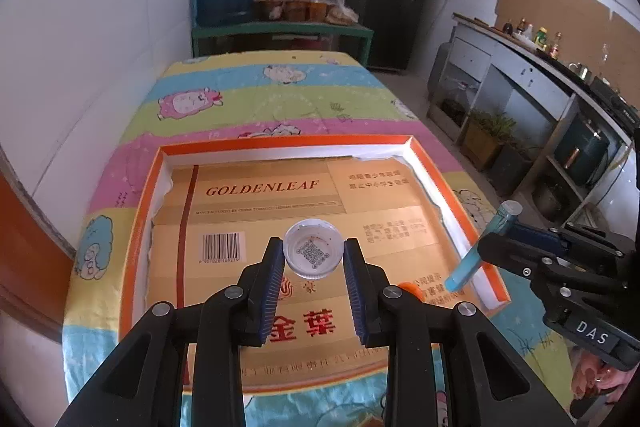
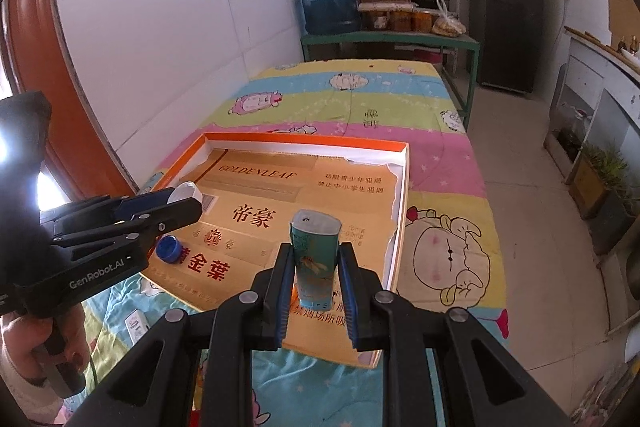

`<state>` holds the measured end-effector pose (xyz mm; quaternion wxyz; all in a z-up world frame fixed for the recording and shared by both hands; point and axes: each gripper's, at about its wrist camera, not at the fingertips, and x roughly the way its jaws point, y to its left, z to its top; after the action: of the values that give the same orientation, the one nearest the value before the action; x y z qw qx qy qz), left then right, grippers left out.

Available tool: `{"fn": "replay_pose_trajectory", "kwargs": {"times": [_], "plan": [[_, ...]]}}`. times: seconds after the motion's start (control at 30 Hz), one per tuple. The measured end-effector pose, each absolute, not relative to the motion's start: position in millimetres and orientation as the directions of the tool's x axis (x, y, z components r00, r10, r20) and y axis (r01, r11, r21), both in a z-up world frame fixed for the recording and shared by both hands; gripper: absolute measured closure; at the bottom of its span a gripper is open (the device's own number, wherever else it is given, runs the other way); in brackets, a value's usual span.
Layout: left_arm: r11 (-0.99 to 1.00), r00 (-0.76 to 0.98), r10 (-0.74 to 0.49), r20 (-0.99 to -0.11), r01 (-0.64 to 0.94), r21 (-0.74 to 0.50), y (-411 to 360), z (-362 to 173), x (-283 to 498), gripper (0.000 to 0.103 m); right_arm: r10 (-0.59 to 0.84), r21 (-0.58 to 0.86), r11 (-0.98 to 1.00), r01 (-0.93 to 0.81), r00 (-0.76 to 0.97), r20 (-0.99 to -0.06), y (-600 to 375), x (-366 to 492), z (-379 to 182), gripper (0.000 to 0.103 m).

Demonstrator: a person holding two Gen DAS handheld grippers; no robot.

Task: Organize rigid objects
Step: 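Carry the teal box with right tool while left tool carries the white lid, then lower the teal box into the box and open the right tool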

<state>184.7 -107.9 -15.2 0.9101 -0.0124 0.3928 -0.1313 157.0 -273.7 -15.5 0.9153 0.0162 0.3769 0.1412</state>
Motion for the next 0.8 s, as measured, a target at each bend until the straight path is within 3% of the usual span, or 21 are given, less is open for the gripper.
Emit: {"fn": "replay_pose_trajectory", "kwargs": {"times": [0.8], "plan": [[0.977, 0.558, -0.201, -0.805, 0.176, -0.122, -119, -65, 245, 0.072, 0.299, 0.154, 0.945, -0.290, 0.568, -0.767, -272, 228, -47, 0.080]]}}
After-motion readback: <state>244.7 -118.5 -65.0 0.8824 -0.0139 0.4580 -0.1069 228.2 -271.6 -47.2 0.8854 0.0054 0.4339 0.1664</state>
